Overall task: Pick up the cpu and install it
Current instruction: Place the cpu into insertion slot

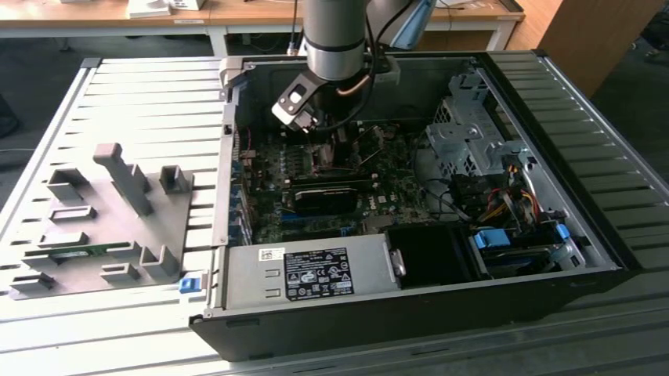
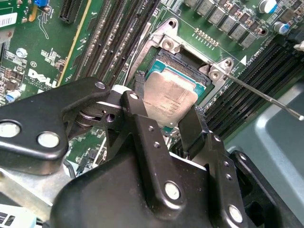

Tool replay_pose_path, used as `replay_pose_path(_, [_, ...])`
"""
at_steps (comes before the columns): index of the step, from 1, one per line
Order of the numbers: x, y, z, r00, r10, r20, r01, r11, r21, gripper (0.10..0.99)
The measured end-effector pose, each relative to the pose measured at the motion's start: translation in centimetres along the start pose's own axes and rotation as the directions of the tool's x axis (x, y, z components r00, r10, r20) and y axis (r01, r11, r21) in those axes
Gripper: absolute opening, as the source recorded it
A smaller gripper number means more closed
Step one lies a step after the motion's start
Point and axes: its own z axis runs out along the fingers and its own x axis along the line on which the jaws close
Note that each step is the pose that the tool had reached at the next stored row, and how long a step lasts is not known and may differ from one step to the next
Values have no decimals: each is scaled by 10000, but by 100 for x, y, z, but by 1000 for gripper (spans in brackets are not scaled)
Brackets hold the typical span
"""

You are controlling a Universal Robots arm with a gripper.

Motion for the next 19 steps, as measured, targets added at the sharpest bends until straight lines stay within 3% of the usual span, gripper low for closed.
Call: replay_pose_path(19, [23,-16,73,9998,193,13,-193,9998,-3,537])
